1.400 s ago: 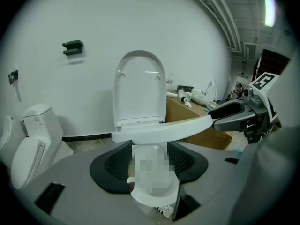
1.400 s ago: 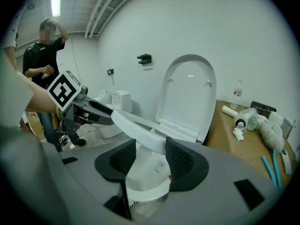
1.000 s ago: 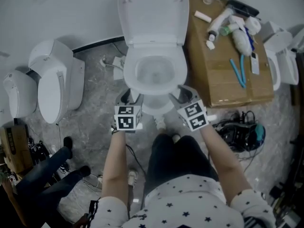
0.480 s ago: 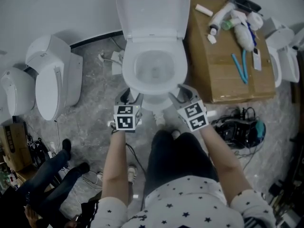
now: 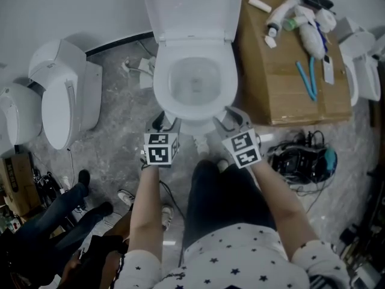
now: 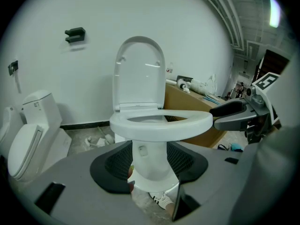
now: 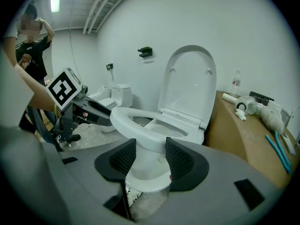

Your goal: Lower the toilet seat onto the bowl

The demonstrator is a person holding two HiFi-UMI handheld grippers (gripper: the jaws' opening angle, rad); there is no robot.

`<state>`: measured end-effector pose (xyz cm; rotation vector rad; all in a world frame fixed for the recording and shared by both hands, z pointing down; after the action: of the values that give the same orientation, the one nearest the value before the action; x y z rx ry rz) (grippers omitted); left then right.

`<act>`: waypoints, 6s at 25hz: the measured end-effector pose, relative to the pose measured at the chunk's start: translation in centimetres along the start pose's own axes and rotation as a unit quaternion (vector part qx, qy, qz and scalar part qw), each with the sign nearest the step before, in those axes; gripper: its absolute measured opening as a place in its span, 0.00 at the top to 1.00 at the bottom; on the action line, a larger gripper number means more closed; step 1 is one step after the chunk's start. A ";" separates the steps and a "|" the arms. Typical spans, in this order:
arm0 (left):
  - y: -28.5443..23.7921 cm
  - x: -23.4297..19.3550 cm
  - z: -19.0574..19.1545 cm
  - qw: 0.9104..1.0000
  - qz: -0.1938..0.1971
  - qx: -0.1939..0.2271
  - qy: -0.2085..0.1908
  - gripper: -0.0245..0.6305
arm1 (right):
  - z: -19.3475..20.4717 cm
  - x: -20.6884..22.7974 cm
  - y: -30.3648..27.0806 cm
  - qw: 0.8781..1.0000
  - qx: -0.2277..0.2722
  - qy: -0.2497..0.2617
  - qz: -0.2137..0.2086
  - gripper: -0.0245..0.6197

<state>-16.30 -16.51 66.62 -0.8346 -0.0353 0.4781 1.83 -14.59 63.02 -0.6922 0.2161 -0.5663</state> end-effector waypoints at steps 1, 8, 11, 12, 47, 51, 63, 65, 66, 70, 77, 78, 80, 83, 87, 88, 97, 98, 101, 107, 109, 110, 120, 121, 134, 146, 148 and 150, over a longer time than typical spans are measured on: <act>-0.1 0.0 0.2 1.000 0.000 -0.002 0.000 0.61 | 0.2 -0.1 0.0 1.000 -0.001 0.000 0.002 0.67; -0.5 0.1 1.5 1.000 0.004 -0.008 0.004 0.61 | 1.4 -0.7 -0.4 1.000 -0.007 0.005 0.008 0.67; -0.7 0.1 2.1 1.000 0.004 -0.008 0.008 0.61 | 1.9 -0.9 -0.6 1.000 -0.008 0.006 0.010 0.67; -0.8 0.1 2.3 1.000 0.003 -0.009 0.008 0.61 | 2.1 -0.9 -0.6 1.000 -0.009 0.006 0.010 0.67; -4.6 0.1 10.7 0.997 -0.015 -0.075 0.003 0.64 | 9.4 -2.9 -3.7 0.999 -0.052 0.010 0.001 0.67; -5.3 0.2 11.4 0.996 -0.016 -0.084 -0.003 0.66 | 10.2 -3.0 -4.2 0.998 -0.056 0.011 0.005 0.67; -6.9 0.2 13.8 0.994 -0.019 -0.108 -0.008 0.67 | 12.5 -3.3 -5.5 0.997 -0.074 0.013 0.003 0.67; -7.2 0.2 14.3 0.993 -0.020 -0.112 -0.011 0.67 | 13.0 -3.4 -5.7 0.997 -0.076 0.015 0.004 0.67; -7.3 0.2 14.5 0.993 -0.020 -0.115 -0.012 0.67 | 13.2 -3.4 -5.8 0.997 -0.076 0.015 0.004 0.67; -7.8 0.0 15.3 0.992 -0.022 -0.123 -0.019 0.68 | 13.9 -3.5 -6.3 0.996 -0.084 0.014 0.004 0.67; -8.9 0.0 16.6 0.989 -0.018 -0.142 -0.023 0.68 | 15.2 -3.6 -7.2 0.996 -0.092 0.019 0.001 0.67; -9.1 0.0 16.7 0.989 -0.018 -0.143 -0.025 0.68 | 15.4 -3.6 -7.4 0.995 -0.094 0.019 0.001 0.67; -9.4 -0.1 17.0 0.989 -0.017 -0.146 -0.027 0.68 | 15.8 -3.7 -7.6 0.995 -0.098 0.016 0.001 0.67; -9.9 -0.1 17.7 0.987 -0.017 -0.155 -0.026 0.68 | 16.4 -3.7 -8.0 0.994 -0.106 0.013 -0.001 0.67; -10.4 -0.2 18.1 0.986 -0.017 -0.163 -0.031 0.68 | 17.0 -3.8 -8.5 0.993 -0.115 0.006 -0.003 0.67; -10.5 -0.2 18.2 0.985 -0.017 -0.166 -0.032 0.68 | 17.2 -3.7 -8.7 0.993 -0.116 0.006 -0.003 0.67; -11.4 -0.3 19.1 0.982 -0.019 -0.186 -0.038 0.68 | 18.1 -3.8 -9.5 0.991 -0.132 0.002 -0.005 0.67; -11.5 -0.3 19.1 0.981 -0.020 -0.187 -0.039 0.68 | 18.2 -3.7 -9.6 0.991 -0.132 0.002 -0.005 0.67; -11.7 -0.3 19.3 0.981 -0.022 -0.190 -0.041 0.68 | 18.5 -3.7 -9.8 0.991 -0.136 0.002 -0.005 0.67; -11.9 -0.3 19.6 0.981 -0.022 -0.189 -0.037 0.68 | 18.7 -3.7 -10.1 0.991 -0.136 -0.002 -0.002 0.67; -11.8 -0.4 19.7 0.981 -0.023 -0.189 -0.037 0.68 | 18.8 -3.8 -10.1 0.991 -0.135 -0.004 -0.001 0.67; -11.8 -0.4 19.7 0.981 -0.023 -0.189 -0.037 0.68 | 18.8 -3.8 -10.2 0.991 -0.135 -0.005 0.000 0.67; -11.1 0.0 19.7 0.983 -0.030 -0.180 -0.010 0.68 | 18.5 -3.7 -9.8 0.991 -0.130 -0.026 -0.002 0.67; -10.9 0.1 19.7 0.984 -0.031 -0.175 -0.005 0.68 | 18.4 -3.8 -9.7 0.992 -0.127 -0.028 -0.003 0.67; -6.4 1.9 14.6 0.991 -0.062 -0.097 0.068 0.84 | 13.9 -3.3 -6.3 0.994 -0.091 -0.053 -0.006 0.80; -0.6 6.2 5.6 0.996 -0.045 -0.019 0.068 0.96 | 7.2 -2.3 0.2 0.997 -0.045 -0.057 0.001 0.95; 0.6 7.2 4.3 0.997 -0.037 -0.011 0.073 0.97 | 6.0 -2.1 1.4 0.997 -0.036 -0.065 -0.001 0.95; 1.8 8.2 3.0 0.996 -0.030 -0.004 0.079 0.96 | 4.9 -1.9 2.7 0.997 -0.026 -0.072 -0.005 0.95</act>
<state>-10.31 -9.90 66.14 -0.8753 0.0829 0.3552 3.17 -9.19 64.94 -0.7821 0.0934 -0.5193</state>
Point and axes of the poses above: the fingertips, and each gripper's own axes: y backward along the fingers, x to its right, z out of its underside, the point moved 3 cm from there along y, backward along the fingers, and after that the axes turned 2 degrees about z, right-handed, at the moved point
